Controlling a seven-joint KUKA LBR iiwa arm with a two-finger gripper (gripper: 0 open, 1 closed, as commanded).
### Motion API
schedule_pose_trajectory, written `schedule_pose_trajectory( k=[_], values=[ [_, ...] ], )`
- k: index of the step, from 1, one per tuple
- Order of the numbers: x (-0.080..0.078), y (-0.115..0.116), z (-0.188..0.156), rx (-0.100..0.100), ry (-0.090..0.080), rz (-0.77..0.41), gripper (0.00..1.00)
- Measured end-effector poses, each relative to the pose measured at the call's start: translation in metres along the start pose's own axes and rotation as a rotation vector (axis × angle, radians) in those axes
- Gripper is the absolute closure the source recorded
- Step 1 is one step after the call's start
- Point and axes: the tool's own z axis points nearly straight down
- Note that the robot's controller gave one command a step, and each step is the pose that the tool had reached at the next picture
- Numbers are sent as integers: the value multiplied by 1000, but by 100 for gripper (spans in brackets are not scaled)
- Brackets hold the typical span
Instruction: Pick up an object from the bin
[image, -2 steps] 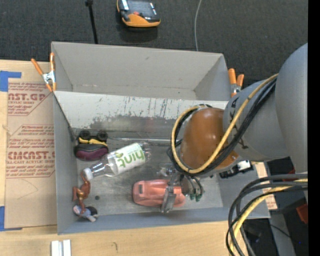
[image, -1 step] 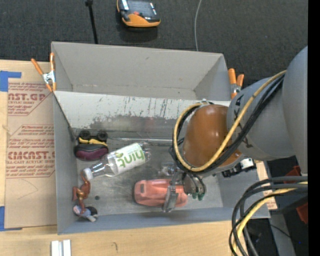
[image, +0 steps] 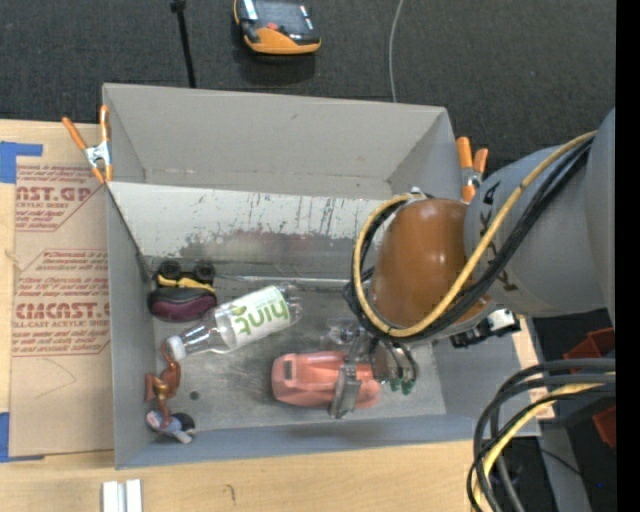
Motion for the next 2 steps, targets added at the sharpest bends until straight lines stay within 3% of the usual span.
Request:
schedule_pose_trajectory(
  k=[2],
  values=[
    [0,0,-28,-1,-4,0,100]
  ],
)
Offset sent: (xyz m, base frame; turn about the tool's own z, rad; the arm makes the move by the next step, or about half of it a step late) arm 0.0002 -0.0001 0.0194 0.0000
